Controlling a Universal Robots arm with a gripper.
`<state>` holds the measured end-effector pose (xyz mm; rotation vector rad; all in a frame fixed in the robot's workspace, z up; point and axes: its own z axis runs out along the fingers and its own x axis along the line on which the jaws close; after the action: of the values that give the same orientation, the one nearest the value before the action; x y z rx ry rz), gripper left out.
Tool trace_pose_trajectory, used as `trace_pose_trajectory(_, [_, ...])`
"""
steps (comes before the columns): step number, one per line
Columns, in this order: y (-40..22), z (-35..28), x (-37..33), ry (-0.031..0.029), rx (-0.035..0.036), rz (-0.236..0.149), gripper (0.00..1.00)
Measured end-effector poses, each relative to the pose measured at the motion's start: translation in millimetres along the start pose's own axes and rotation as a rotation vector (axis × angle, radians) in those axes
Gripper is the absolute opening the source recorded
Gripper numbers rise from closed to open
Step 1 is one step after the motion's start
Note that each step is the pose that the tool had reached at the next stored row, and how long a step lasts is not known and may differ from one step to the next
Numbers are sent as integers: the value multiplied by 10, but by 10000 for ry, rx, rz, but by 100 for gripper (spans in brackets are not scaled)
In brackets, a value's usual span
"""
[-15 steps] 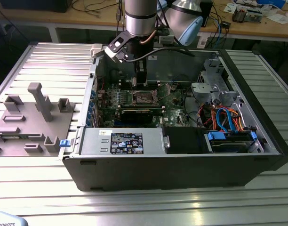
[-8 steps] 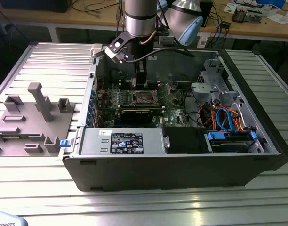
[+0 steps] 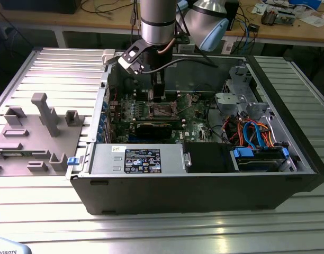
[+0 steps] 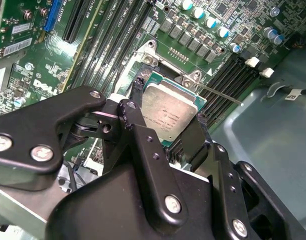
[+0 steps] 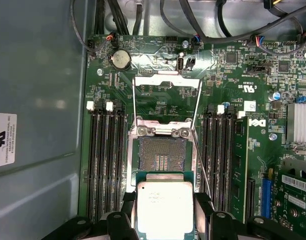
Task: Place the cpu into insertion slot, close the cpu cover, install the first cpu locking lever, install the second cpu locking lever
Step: 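Place the cpu into insertion slot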
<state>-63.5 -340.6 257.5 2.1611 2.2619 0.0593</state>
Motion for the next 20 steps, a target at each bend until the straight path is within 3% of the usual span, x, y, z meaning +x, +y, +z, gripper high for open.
trace_pose_trajectory(20, [-2,50,-1,-1,0,1,55])
